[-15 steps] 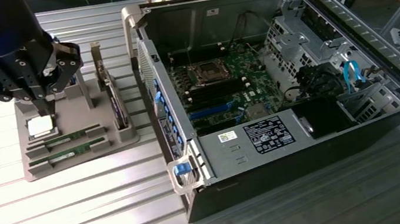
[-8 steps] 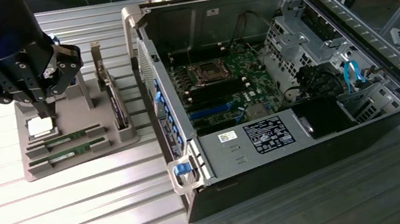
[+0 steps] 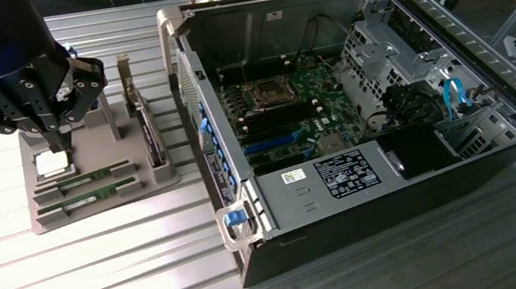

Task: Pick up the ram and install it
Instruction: 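Pick up the ram and move it above insertion slot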

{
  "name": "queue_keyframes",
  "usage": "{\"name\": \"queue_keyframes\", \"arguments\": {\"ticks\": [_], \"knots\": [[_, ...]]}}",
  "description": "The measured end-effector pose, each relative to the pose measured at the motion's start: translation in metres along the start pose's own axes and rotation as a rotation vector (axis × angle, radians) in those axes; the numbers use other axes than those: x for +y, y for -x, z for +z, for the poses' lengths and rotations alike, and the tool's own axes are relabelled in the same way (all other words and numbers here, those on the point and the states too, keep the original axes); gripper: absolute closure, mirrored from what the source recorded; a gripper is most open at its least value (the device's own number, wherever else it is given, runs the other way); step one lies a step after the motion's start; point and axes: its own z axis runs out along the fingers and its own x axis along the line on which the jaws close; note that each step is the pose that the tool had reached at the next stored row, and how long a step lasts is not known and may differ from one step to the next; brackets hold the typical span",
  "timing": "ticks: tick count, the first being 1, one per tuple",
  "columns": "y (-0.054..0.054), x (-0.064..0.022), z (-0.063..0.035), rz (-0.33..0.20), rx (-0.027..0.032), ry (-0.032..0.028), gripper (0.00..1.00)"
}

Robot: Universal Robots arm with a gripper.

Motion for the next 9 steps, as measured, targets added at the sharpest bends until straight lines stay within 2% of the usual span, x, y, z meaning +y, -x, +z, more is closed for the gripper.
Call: {"name": "queue_keyframes", "arguments": {"ticks": [6,9], "knots": [[0.0,0.0,0.0,-0.007,0.0004,0.0001,0.89],[0.0,0.0,0.0,-0.028,0.0013,0.0006,0.89]]}}
